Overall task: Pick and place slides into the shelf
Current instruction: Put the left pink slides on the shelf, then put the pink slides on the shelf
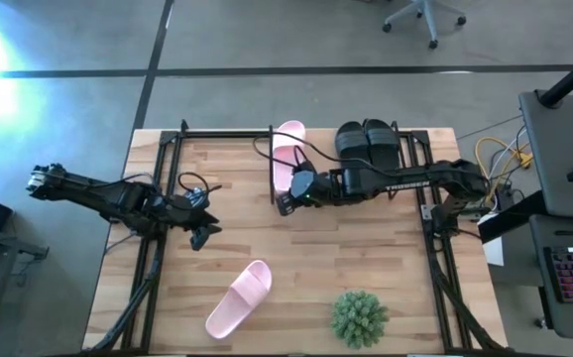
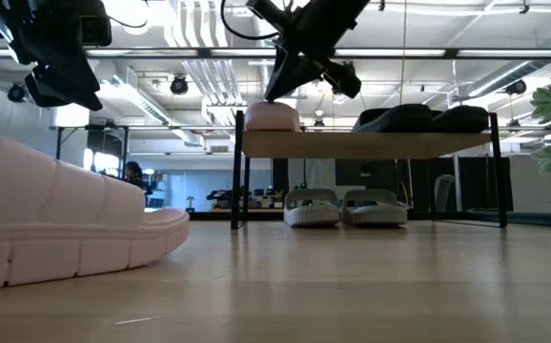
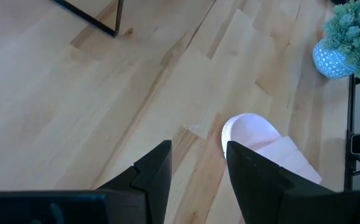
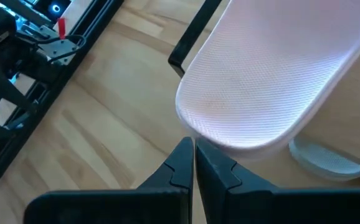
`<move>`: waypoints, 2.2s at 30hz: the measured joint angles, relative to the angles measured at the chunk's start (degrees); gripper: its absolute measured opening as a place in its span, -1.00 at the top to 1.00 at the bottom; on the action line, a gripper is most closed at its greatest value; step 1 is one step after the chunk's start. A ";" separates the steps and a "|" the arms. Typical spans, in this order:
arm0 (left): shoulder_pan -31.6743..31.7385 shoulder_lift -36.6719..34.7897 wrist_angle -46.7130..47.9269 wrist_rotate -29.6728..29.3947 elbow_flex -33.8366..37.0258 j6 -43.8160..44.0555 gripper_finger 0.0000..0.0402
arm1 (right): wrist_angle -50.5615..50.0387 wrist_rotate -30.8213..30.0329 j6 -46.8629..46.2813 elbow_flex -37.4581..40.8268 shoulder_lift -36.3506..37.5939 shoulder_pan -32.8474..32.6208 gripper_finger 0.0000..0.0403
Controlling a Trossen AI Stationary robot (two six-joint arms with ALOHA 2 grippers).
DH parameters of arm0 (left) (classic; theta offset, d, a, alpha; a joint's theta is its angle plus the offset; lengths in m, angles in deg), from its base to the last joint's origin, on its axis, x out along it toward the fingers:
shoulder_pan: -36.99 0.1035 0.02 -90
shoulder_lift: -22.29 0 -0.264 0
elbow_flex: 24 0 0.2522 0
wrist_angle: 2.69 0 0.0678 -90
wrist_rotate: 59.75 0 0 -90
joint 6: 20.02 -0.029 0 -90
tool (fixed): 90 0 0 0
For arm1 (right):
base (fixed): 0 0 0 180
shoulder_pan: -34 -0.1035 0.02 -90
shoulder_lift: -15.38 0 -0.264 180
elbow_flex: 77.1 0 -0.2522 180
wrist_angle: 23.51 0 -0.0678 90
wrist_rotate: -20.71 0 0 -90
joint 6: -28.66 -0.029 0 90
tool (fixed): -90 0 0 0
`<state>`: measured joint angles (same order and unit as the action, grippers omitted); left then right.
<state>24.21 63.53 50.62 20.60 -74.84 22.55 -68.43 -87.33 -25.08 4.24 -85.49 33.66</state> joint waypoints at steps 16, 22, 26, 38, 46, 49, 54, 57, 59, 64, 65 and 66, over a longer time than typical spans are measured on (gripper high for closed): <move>0.00 -0.03 -0.02 0.00 0.02 -1.20 0.31 | -0.51 5.01 3.31 0.35 -1.63 0.61 0.96; 0.00 -0.01 -0.02 0.00 0.02 -1.17 0.31 | -0.61 2.56 3.45 0.31 -1.69 1.12 0.96; 0.00 -0.01 -0.02 0.00 0.09 -1.15 0.31 | -0.80 1.35 3.46 0.31 -1.69 1.65 0.96; 0.00 -0.01 -0.02 -0.01 0.11 -1.27 0.31 | -2.67 6.02 3.48 -2.13 -1.59 0.29 0.96; -0.03 1.60 -0.52 4.26 0.13 -1.36 0.31 | -2.59 19.27 13.74 -4.87 -1.54 -5.96 0.96; -0.40 3.26 -2.47 4.45 -0.34 -3.58 0.31 | -2.59 18.03 10.89 -4.98 -1.54 -7.76 0.96; -4.15 4.74 -4.61 10.22 -0.90 -3.72 0.31 | -2.59 17.11 4.45 -4.98 -1.54 -10.53 0.96; -6.27 5.64 -3.40 9.89 -0.53 0.48 0.31 | -3.04 13.61 -2.50 -4.98 -1.54 -12.63 0.96; -7.67 6.20 -3.23 7.13 -0.32 6.26 0.31 | -3.97 9.77 -8.12 -4.98 -1.54 -13.95 0.96; -13.80 6.89 -4.18 -4.37 -0.17 23.56 0.31 | -9.80 3.53 -21.29 -4.98 -1.54 -17.16 0.96; -15.37 7.12 -4.64 -6.60 -0.17 27.82 0.31 | -11.62 2.98 -23.58 -4.97 -1.54 -17.82 0.95; -17.02 7.44 -5.19 -8.68 -0.14 31.84 0.31 | -13.73 2.59 -25.54 -4.96 -1.54 -18.48 0.94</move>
<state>7.20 70.96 45.43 11.92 -74.98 54.39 -82.16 -84.74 -50.62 -0.72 -87.03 15.18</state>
